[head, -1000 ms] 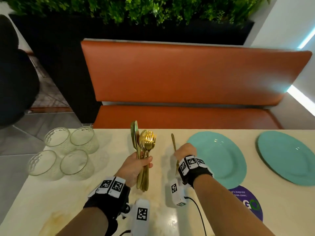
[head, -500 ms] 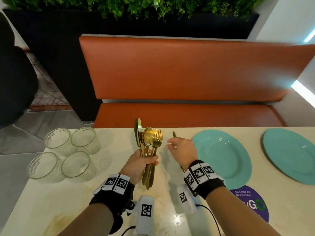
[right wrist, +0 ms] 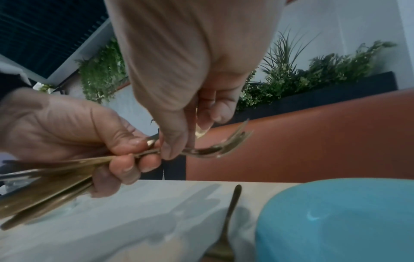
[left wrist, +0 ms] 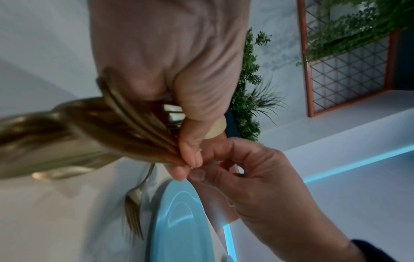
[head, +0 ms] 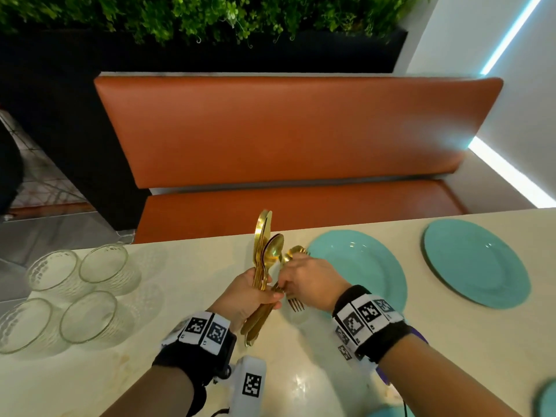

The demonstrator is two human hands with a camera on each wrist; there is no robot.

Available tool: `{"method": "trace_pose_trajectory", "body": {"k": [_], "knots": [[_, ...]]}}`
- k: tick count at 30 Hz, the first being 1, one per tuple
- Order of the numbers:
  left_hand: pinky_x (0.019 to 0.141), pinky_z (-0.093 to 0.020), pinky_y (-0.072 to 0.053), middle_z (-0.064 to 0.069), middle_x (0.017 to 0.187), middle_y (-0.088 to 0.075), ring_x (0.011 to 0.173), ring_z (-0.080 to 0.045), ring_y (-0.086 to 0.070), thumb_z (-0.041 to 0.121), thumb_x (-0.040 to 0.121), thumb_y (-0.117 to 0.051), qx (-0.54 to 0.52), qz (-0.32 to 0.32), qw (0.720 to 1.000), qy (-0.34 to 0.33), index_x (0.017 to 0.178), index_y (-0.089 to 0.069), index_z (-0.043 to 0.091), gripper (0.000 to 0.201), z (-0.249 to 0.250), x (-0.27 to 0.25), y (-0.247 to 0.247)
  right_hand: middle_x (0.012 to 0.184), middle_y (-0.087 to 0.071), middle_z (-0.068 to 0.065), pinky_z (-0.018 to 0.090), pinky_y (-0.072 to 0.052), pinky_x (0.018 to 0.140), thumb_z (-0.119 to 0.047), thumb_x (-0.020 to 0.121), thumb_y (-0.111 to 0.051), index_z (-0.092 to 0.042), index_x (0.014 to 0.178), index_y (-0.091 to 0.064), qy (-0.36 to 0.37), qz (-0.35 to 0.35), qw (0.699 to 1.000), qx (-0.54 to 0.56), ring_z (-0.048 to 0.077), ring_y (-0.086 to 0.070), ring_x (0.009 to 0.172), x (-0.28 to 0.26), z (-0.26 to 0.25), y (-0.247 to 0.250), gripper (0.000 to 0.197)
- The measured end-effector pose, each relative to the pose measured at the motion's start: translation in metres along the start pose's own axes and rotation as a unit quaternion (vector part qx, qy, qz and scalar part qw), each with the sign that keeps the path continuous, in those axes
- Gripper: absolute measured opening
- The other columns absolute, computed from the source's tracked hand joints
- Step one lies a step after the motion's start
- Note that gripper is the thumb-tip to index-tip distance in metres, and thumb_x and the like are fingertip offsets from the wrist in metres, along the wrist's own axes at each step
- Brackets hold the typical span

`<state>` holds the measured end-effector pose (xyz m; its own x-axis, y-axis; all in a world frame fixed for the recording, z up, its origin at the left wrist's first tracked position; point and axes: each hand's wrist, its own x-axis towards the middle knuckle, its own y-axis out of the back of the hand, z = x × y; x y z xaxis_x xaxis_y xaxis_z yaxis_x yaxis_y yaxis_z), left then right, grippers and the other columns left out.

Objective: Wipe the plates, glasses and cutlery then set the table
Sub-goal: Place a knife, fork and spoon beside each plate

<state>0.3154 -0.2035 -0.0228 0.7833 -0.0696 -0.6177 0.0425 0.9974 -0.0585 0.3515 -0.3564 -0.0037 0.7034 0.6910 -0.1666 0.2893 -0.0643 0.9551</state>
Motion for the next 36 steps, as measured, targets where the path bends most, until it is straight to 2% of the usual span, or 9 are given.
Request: {"method": "trace_pose_trajectory", "body": {"k": [10, 15, 17, 19, 21, 23, 25, 30, 36], "knots": [[0.056, -0.018, -0.053, -0.012, 0.095, -0.064, 0.072, -0.016, -0.064, -0.005, 0.081, -0.067, 0.118, -0.05, 0.992, -0.015, 0.1, -0.056, 0.006, 0.025, 0.002, 0.005, -0.059, 0.105, -0.068, 0.003, 0.03, -0.045, 0.087, -0.017, 0.086, -0.059, -0.015, 0.102, -0.07, -0.089, -0.164, 0.978, 0.091, 0.018, -0.059, 0.1, -0.052, 0.04, 0.018, 0.019], [0.051, -0.017, -0.05, -0.011, 0.093, -0.065, 0.069, -0.014, -0.064, -0.001, 0.086, -0.063, 0.08, 0.064, 0.994, -0.048, 0.096, -0.055, 0.007, 0.015, 0.011, 0.013, -0.065, 0.098, -0.072, -0.002, 0.019, -0.044, 0.081, -0.019, 0.082, -0.064, -0.017, 0.093, -0.073, -0.237, -0.1, 0.961, 0.099, 0.014, -0.062, 0.093, -0.091, 0.096, 0.023, 0.015], [0.054, -0.019, -0.047, -0.008, 0.089, -0.063, 0.069, -0.014, -0.064, 0.001, 0.087, -0.063, 0.055, 0.088, 0.993, -0.05, 0.1, -0.053, 0.005, 0.017, 0.017, 0.015, -0.063, 0.092, -0.071, 0.001, 0.018, -0.046, 0.081, -0.018, 0.08, -0.068, -0.015, 0.089, -0.073, -0.354, -0.02, 0.923, 0.148, 0.014, -0.063, 0.085, -0.106, 0.133, 0.026, 0.011], [0.056, -0.019, -0.045, -0.007, 0.089, -0.064, 0.071, -0.013, -0.065, 0.002, 0.087, -0.063, 0.052, 0.099, 0.992, -0.05, 0.106, -0.053, 0.004, 0.022, 0.02, 0.015, -0.06, 0.097, -0.07, 0.004, 0.027, -0.049, 0.089, -0.023, 0.081, -0.07, -0.013, 0.095, -0.072, -0.453, 0.021, 0.878, 0.151, 0.019, -0.064, 0.096, -0.115, 0.166, 0.024, 0.017], [0.057, -0.02, -0.044, -0.008, 0.091, -0.065, 0.073, -0.013, -0.065, 0.004, 0.088, -0.062, 0.052, 0.104, 0.992, -0.048, 0.106, -0.053, 0.007, 0.021, 0.022, 0.016, -0.06, 0.108, -0.067, 0.003, 0.027, -0.047, 0.089, -0.033, 0.085, -0.063, -0.013, 0.105, -0.069, -0.51, -0.01, 0.854, 0.101, 0.022, -0.061, 0.107, -0.116, 0.191, 0.015, 0.028], [0.057, -0.02, -0.044, -0.008, 0.092, -0.066, 0.073, -0.012, -0.065, 0.005, 0.087, -0.063, 0.047, 0.11, 0.992, -0.046, 0.101, -0.053, 0.01, 0.018, 0.022, 0.016, -0.061, 0.1, -0.065, 0.005, 0.025, -0.045, 0.079, -0.04, 0.086, -0.059, -0.009, 0.106, -0.067, -0.557, -0.028, 0.827, 0.071, 0.021, -0.061, 0.104, -0.112, 0.204, 0.006, 0.037], [0.058, -0.02, -0.045, -0.007, 0.092, -0.066, 0.075, -0.013, -0.066, 0.006, 0.087, -0.064, 0.043, 0.111, 0.992, -0.044, 0.095, -0.053, 0.014, 0.015, 0.02, 0.017, -0.063, 0.085, -0.059, 0.006, 0.024, -0.041, 0.069, -0.038, 0.084, -0.063, -0.005, 0.1, -0.067, -0.581, -0.013, 0.809, 0.086, 0.022, -0.062, 0.096, -0.108, 0.214, -0.002, 0.037], [0.061, -0.023, -0.048, -0.008, 0.09, -0.067, 0.076, -0.016, -0.067, 0.007, 0.086, -0.065, 0.038, 0.11, 0.992, -0.043, 0.097, -0.055, 0.012, 0.016, 0.014, 0.017, -0.065, 0.086, -0.065, 0.014, 0.026, -0.043, 0.064, -0.016, 0.081, -0.068, -0.002, 0.078, -0.062, -0.601, 0.066, 0.787, 0.123, 0.025, -0.052, 0.071, -0.098, 0.226, -0.018, 0.016], [0.055, -0.02, -0.045, -0.006, 0.087, -0.067, 0.074, -0.013, -0.068, 0.009, 0.086, -0.066, 0.045, 0.121, 0.991, -0.042, 0.097, -0.055, 0.013, 0.016, 0.01, 0.018, -0.063, 0.103, -0.065, 0.021, 0.035, -0.049, 0.076, -0.004, 0.087, -0.051, 0.004, 0.098, -0.063, -0.611, 0.102, 0.775, 0.128, 0.035, -0.063, 0.095, -0.095, 0.223, -0.024, 0.018]]}}
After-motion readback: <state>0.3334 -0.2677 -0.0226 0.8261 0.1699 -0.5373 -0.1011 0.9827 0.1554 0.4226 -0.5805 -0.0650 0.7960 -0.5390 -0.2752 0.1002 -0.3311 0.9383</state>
